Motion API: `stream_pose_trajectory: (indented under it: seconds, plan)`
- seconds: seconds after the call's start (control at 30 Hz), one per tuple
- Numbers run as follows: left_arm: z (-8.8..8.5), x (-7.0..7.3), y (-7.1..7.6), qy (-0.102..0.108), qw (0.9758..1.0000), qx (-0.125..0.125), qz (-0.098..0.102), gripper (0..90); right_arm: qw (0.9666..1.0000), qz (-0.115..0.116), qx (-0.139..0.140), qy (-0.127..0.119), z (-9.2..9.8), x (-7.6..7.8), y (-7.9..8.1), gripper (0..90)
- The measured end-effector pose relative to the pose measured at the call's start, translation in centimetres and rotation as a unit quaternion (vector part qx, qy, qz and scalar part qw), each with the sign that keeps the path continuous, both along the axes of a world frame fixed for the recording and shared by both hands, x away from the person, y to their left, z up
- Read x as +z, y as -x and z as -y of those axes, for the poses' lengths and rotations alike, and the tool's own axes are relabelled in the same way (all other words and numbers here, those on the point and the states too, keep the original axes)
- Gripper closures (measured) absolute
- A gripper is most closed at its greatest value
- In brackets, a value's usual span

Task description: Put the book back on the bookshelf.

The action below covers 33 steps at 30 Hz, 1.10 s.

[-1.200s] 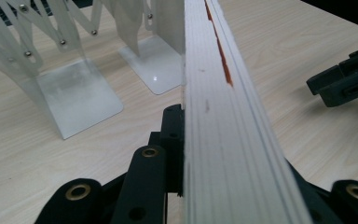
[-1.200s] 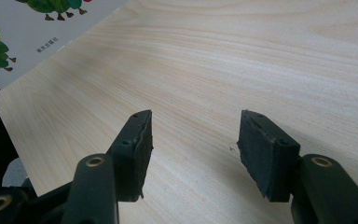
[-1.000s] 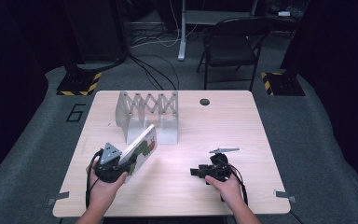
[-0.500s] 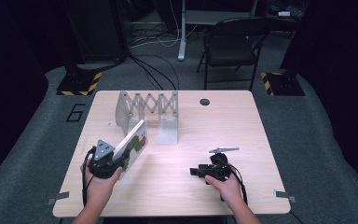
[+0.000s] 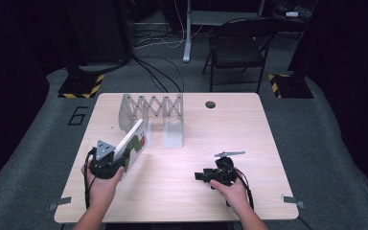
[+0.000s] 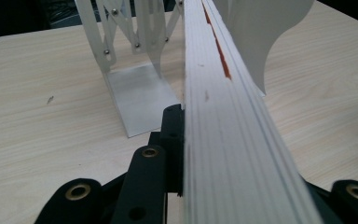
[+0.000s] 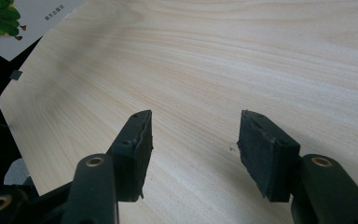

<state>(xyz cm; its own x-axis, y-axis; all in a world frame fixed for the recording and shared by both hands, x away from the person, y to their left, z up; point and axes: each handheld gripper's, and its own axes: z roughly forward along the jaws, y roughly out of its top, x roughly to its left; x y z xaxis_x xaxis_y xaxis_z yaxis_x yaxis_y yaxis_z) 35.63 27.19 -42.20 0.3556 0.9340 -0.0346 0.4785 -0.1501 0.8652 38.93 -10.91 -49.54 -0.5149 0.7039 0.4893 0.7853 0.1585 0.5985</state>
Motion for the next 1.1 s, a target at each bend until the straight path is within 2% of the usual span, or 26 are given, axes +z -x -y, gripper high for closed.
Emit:
stream_pose_trajectory:
  seconds: [0.4,0.7,0.83,1.1]
  plan:
    - [-0.9,0.3,-1.2,-0.002,0.9994,0.033,0.008,75.9,1.0,0.002,-0.002,-0.006,0.2,0.2,0.0,44.5]
    - [-1.0,-0.2,-2.6,-0.005,0.9985,0.053,0.008,75.9,1.0,0.003,-0.002,-0.007,0.4,0.2,0.2,44.4]
    - [-1.1,-0.3,-3.1,-0.011,0.9983,0.057,0.01,75.8,1.0,0.002,-0.005,-0.009,0.4,0.2,0.4,44.4]
    - [-0.8,-0.6,-4.0,-0.006,0.9978,0.064,0.014,75.9,0.9999,-0.001,-0.008,-0.01,0.5,0.2,0.9,43.9]
